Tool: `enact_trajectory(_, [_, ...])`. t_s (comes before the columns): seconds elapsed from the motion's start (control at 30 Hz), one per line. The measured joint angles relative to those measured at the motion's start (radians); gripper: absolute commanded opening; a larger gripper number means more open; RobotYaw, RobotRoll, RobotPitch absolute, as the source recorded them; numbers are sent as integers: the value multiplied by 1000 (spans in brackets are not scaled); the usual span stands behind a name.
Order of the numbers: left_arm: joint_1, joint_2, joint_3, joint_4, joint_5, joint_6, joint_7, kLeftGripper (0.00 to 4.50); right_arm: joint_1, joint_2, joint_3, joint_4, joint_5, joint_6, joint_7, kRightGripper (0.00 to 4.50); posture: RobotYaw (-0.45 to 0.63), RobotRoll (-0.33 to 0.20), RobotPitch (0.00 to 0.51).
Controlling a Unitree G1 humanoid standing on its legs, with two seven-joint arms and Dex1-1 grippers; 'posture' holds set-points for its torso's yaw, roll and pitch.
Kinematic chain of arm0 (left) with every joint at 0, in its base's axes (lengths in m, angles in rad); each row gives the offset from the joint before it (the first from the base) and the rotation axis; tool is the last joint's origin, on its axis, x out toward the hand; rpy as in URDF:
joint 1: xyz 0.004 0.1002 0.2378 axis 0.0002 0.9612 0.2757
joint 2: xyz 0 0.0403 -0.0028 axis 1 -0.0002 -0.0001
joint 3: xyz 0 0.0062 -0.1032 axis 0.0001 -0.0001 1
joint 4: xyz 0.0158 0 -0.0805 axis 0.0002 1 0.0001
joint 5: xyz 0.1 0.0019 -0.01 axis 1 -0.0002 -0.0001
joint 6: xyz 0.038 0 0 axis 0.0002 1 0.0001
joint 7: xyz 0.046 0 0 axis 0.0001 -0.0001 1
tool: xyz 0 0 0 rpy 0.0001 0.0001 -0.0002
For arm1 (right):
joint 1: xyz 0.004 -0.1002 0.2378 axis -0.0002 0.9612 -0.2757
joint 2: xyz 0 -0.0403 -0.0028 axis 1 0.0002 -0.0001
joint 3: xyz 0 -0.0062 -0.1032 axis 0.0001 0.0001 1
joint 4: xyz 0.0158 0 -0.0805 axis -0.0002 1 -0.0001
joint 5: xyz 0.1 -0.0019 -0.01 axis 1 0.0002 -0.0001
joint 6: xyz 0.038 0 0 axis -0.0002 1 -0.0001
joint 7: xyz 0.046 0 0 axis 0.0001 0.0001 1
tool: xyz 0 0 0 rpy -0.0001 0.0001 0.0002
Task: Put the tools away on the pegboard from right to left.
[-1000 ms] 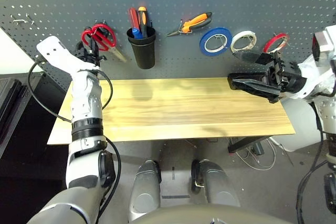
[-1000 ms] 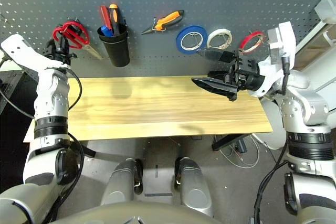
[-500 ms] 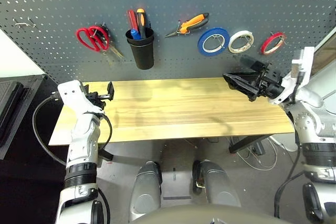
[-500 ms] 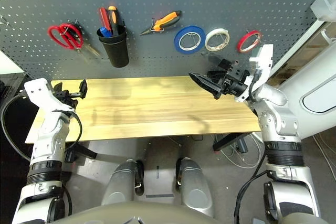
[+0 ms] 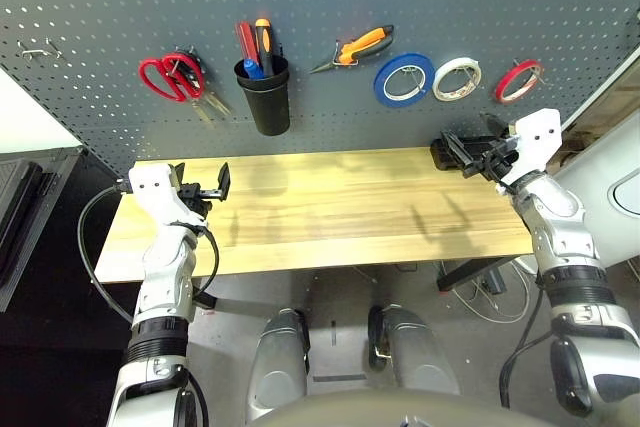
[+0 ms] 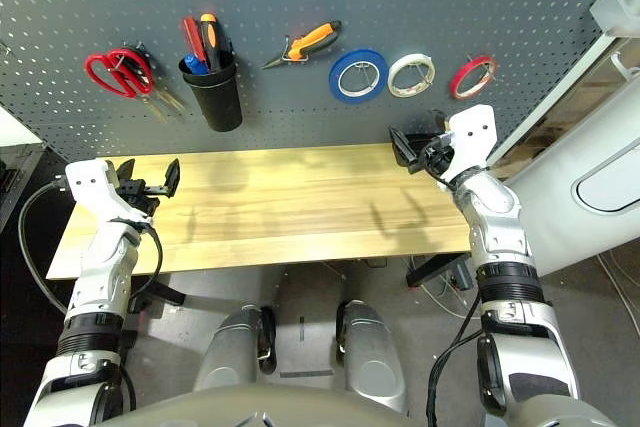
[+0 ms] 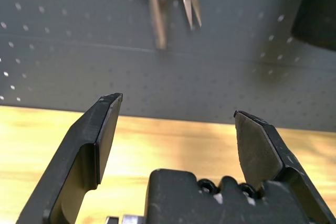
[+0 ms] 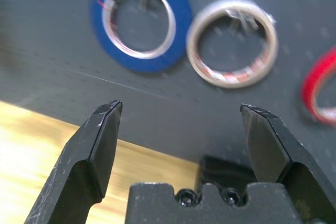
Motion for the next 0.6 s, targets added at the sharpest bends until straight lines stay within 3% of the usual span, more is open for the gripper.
enact_trajectory(0.6, [-4, -7, 25, 96, 5, -166, 59, 4477, -53, 52, -31, 249, -2, -130, -93, 4500, -78, 0, 86])
